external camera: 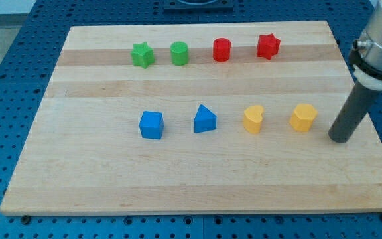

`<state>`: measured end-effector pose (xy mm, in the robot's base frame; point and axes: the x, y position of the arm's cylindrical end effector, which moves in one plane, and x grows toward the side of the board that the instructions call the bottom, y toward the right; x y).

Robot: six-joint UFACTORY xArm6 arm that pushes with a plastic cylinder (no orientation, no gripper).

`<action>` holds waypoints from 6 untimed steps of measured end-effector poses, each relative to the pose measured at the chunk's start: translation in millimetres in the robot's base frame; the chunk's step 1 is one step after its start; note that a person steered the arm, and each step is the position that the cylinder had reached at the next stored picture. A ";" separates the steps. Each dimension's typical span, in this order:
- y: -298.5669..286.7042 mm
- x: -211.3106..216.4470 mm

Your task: Slightly move the yellow heart towards the blue triangle

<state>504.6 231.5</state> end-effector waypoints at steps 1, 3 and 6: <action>-10.6 -3.4; -76.4 -24.7; -115.6 -19.7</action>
